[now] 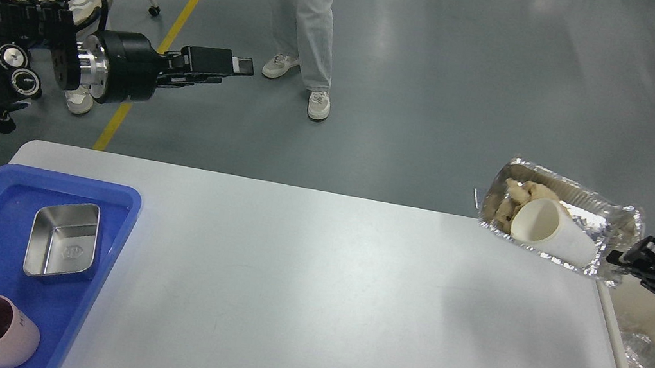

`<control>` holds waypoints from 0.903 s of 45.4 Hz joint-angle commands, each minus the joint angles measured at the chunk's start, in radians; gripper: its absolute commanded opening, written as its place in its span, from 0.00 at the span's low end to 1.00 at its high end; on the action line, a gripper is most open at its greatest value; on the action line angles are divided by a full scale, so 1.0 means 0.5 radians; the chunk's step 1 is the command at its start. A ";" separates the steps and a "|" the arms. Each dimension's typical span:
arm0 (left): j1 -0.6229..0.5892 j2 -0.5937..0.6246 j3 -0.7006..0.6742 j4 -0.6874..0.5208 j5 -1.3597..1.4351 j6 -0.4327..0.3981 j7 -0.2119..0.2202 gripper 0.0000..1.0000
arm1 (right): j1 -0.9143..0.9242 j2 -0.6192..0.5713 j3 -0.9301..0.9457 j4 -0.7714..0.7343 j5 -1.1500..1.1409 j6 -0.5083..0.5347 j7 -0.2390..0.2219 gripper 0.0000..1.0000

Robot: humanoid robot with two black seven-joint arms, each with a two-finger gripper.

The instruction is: Tidy desktop

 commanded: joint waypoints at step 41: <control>0.877 0.003 -0.721 0.468 -0.721 0.353 -0.037 0.77 | -0.906 -0.278 0.039 -0.120 1.057 -0.021 0.009 0.00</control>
